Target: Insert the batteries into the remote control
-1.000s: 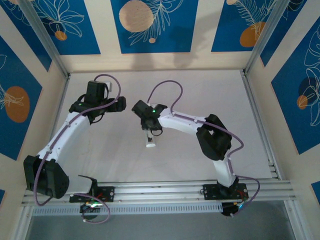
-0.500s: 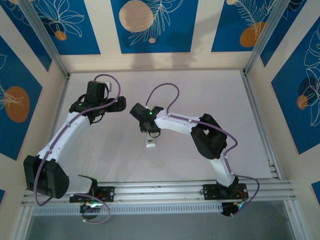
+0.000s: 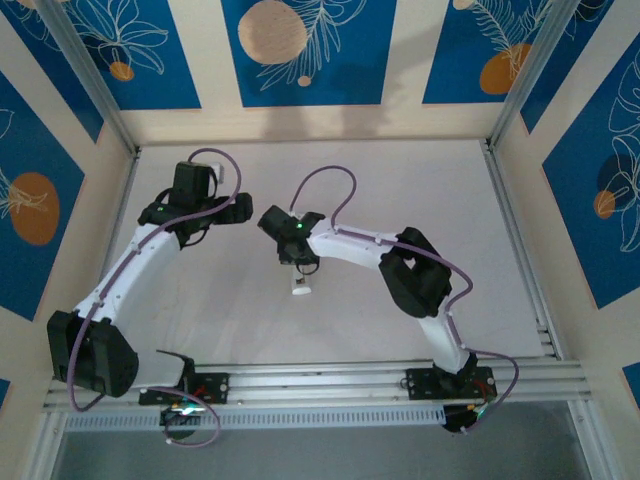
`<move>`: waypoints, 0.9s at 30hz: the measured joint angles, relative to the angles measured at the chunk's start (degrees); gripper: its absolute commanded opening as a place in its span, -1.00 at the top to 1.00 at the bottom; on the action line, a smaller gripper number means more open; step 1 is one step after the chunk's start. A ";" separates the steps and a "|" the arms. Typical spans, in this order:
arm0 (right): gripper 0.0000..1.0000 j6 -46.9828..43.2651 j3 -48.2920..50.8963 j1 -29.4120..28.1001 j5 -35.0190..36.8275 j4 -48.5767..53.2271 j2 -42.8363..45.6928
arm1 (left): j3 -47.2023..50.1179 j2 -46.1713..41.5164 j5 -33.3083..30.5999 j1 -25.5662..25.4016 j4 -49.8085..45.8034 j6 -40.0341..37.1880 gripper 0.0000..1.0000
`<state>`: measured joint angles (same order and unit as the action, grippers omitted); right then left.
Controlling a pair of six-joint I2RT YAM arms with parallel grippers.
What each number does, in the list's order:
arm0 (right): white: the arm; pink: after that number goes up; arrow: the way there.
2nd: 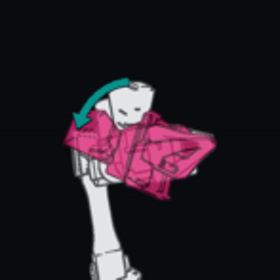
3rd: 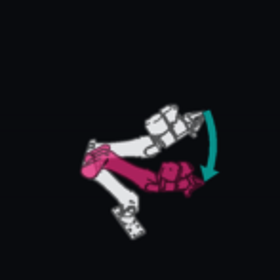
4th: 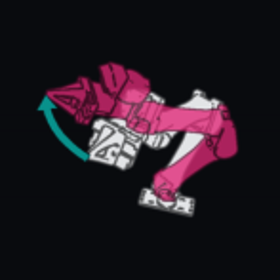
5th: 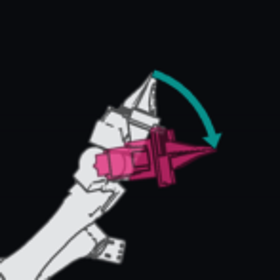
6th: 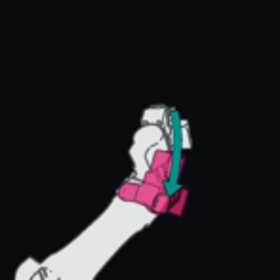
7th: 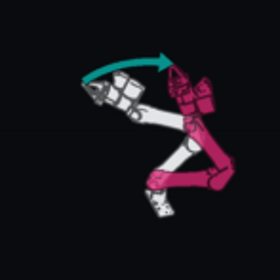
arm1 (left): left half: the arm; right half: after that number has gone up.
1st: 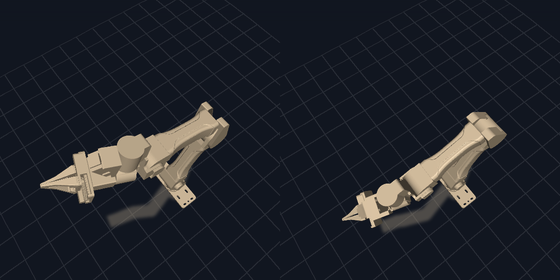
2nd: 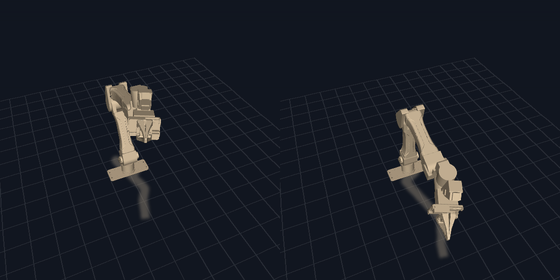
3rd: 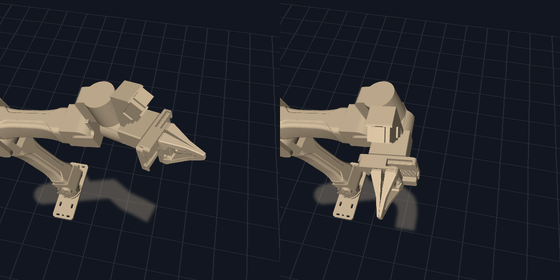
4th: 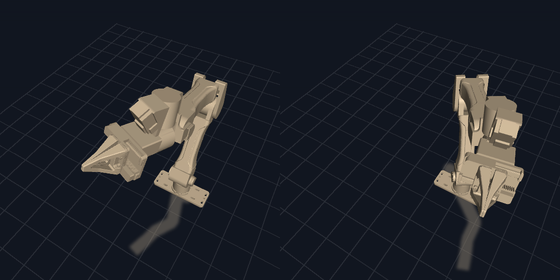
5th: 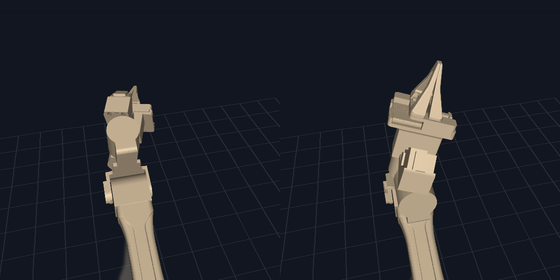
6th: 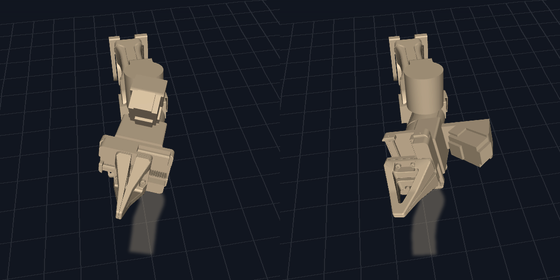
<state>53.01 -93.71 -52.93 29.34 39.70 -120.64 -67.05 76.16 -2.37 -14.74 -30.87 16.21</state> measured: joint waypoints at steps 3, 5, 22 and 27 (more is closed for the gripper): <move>0.58 -0.07 0.00 0.00 0.00 0.17 -0.63 | 0.00 0.00 0.02 0.00 0.00 0.02 -1.00; 0.58 -0.35 0.00 0.00 0.00 0.24 -0.72 | 0.00 0.00 0.07 0.00 0.00 0.02 -1.00; 0.59 -1.27 -0.04 0.02 -0.90 0.66 -0.72 | 0.00 0.00 0.42 0.00 0.00 0.00 -1.00; 0.60 -1.31 -0.50 0.07 -2.05 1.75 -0.94 | 0.00 0.00 0.42 0.00 -0.02 0.00 -1.00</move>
<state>51.70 -94.21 -52.86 27.29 41.45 -121.58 -67.05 76.16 -1.96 -14.74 -30.89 16.21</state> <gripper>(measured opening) 0.204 0.999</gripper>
